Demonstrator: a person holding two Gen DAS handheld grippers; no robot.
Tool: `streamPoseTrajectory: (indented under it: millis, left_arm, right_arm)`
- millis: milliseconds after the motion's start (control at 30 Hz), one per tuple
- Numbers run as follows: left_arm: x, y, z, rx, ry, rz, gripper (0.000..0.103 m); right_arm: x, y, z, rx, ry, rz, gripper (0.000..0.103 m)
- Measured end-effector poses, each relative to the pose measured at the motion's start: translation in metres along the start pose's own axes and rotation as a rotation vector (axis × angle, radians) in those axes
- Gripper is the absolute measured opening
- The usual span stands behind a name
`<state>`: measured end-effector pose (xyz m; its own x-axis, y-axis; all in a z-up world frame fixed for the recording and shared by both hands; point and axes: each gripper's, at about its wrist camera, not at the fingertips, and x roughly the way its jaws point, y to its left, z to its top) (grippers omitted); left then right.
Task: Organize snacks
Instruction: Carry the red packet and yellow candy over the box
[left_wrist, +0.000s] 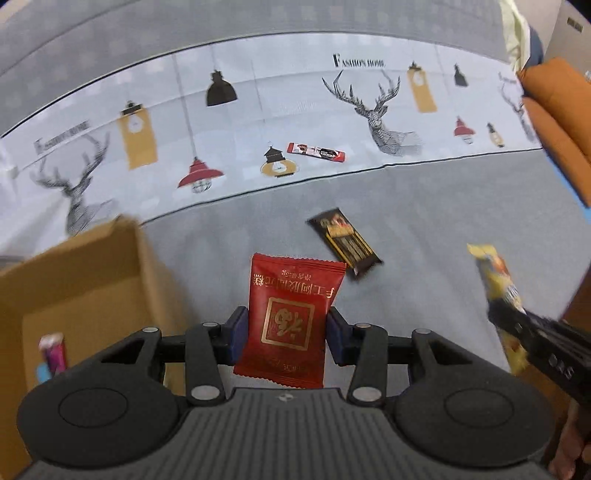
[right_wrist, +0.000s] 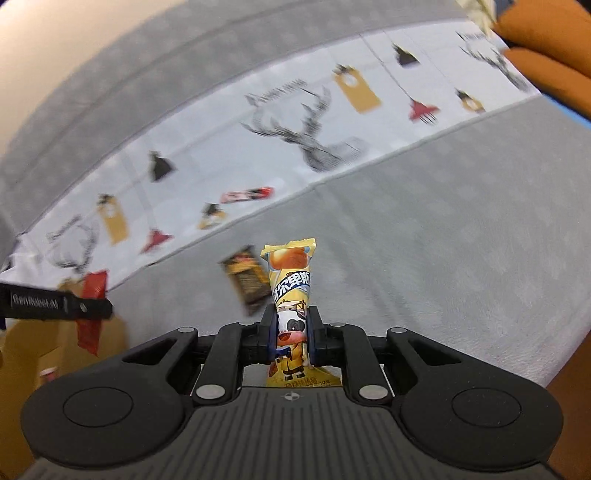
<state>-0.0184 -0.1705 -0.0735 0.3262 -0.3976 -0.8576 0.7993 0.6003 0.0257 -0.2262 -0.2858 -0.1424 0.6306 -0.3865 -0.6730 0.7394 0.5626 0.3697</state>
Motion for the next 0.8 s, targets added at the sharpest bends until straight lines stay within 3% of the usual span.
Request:
streamPoseTrajectory:
  millis: [333,800]
  left_arm:
    - [-0.115,0.044,-0.089,-0.034,-0.095,0.069,0.049]
    - [-0.181,0.099,-0.170,-0.134,-0.151,0.135,0.049]
  right_arm:
    - [-0.096,0.082,-0.041,-0.194,-0.022,0.167,0.017]
    - [-0.151,0.181,-0.111,-0.397,0.065,0.303,0.017]
